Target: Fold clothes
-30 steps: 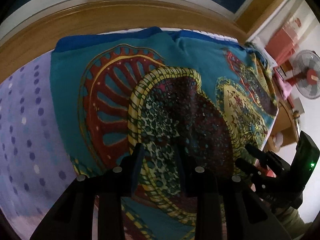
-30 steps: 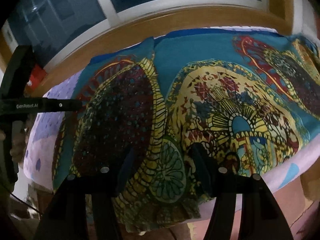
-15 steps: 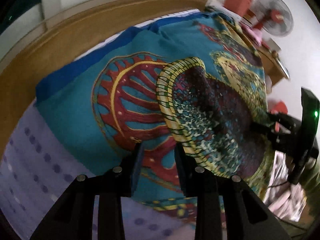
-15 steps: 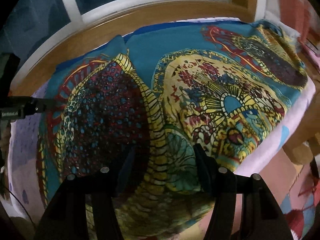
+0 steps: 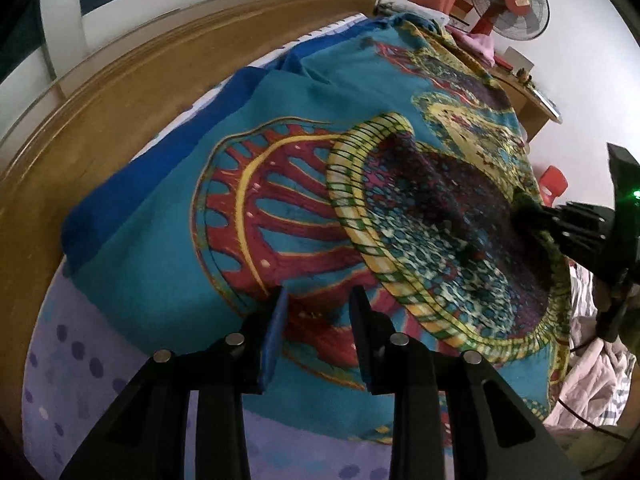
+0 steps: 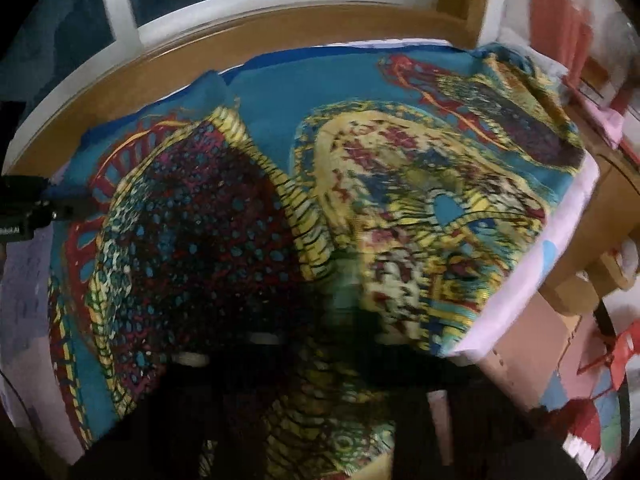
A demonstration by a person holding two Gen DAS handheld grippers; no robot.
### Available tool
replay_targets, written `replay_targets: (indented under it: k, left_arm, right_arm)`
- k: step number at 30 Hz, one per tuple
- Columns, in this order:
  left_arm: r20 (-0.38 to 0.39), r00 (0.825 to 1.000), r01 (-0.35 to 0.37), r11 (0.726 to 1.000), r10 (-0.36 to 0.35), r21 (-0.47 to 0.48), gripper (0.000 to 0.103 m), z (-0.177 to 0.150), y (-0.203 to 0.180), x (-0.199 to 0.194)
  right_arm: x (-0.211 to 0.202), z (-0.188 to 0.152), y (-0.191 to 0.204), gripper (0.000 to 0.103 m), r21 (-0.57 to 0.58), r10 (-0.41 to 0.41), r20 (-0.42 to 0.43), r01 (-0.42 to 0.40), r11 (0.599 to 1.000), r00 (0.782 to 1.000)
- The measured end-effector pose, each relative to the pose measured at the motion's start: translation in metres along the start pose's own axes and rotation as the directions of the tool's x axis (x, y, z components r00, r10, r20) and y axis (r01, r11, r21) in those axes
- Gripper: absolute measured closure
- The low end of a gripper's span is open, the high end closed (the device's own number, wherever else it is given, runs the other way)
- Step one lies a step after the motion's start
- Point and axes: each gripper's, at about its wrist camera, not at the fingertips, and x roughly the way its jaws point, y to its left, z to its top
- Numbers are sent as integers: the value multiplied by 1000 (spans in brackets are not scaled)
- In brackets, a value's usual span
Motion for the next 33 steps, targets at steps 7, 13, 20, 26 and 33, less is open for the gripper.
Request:
replay_targets:
  k: [7,13,20,26,33]
  left_arm:
    - [36,999,24,998,-22,-55,72,6,22,10]
    - [23,1000,4,1000,-3,-26,72,7,18,9]
    - [62,998,2,992,6,-129,72,-8,39,-18]
    - [113,994,35,924,9,-381,71,-37,97,-41]
    - [195,979,146,850,-53,-505,50,-51,121,-36]
  right_arm:
    - [-3,0,-10,101,52,-150,-16,151,987,988]
    - [8,10,-8,98,4,-172,-55,173,985,984]
    - [-55,-1,3,43,89,-179,85,171,981,980]
    - [-80,-36,61,43,-47,-41,83,45,998,996]
    - [-81,-81,124,43,-198,62,13,-59,978,998]
